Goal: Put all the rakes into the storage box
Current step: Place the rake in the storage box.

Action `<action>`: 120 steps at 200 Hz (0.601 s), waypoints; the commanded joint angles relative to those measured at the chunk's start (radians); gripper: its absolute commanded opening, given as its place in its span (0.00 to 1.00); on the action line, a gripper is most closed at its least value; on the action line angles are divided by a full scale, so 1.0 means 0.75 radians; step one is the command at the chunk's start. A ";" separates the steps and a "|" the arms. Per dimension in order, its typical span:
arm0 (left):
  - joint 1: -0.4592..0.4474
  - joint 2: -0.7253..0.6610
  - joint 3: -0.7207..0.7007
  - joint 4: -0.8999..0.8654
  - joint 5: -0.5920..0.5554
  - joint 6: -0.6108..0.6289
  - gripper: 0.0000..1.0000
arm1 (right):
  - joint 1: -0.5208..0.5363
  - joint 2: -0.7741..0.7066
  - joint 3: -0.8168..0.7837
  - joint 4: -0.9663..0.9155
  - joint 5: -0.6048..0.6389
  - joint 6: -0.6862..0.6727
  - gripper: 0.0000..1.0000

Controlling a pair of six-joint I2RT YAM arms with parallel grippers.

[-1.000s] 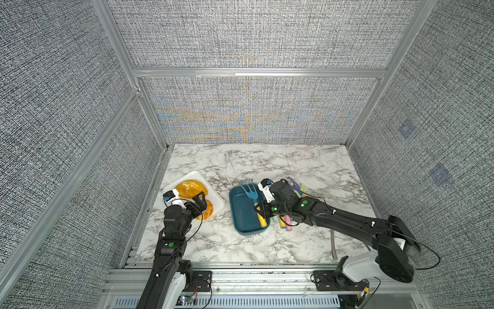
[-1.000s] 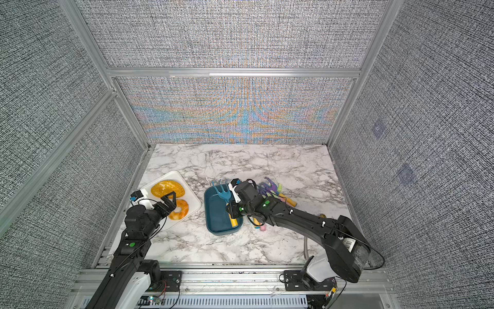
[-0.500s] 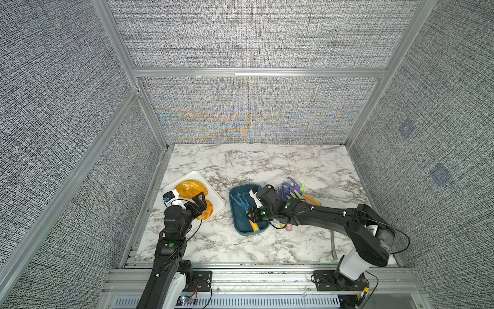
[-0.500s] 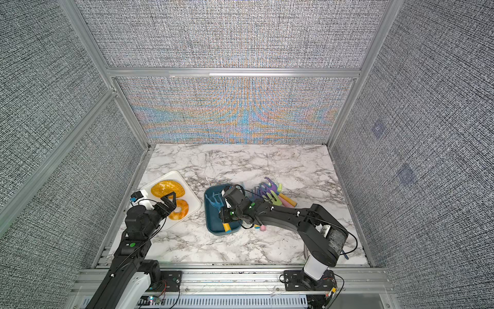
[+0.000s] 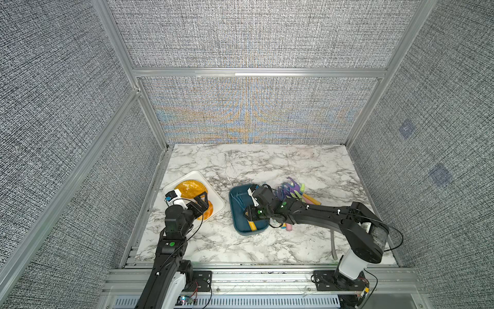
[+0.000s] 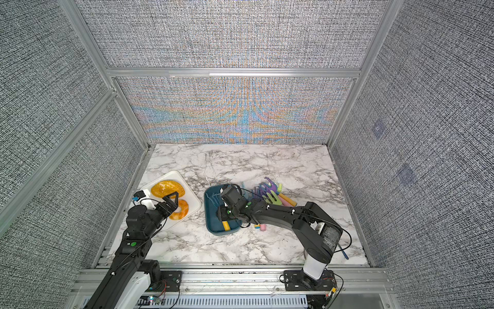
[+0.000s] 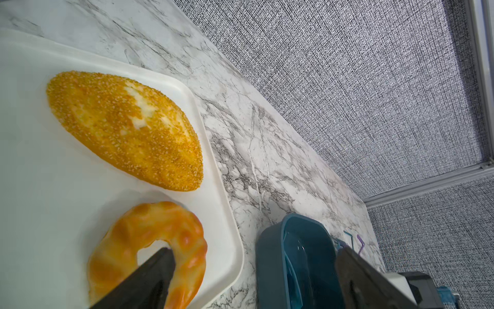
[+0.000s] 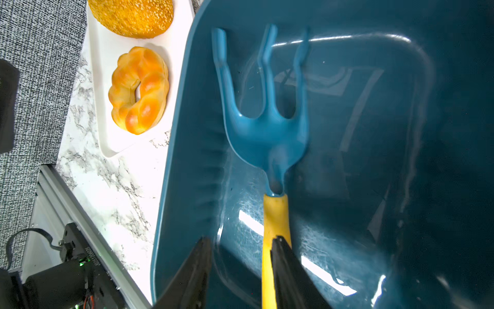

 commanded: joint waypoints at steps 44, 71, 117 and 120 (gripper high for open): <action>-0.072 0.097 0.052 0.044 0.035 0.049 0.99 | 0.001 0.050 0.027 0.004 0.040 -0.044 0.43; -0.138 0.131 0.087 0.033 0.033 0.106 0.99 | -0.005 -0.053 0.035 -0.074 0.148 -0.088 0.43; -0.356 0.244 0.182 -0.037 -0.142 0.219 0.99 | -0.126 -0.308 -0.067 -0.157 0.254 -0.186 0.56; -0.366 0.258 0.193 -0.043 -0.151 0.228 0.99 | -0.139 -0.320 -0.076 -0.165 0.258 -0.192 0.57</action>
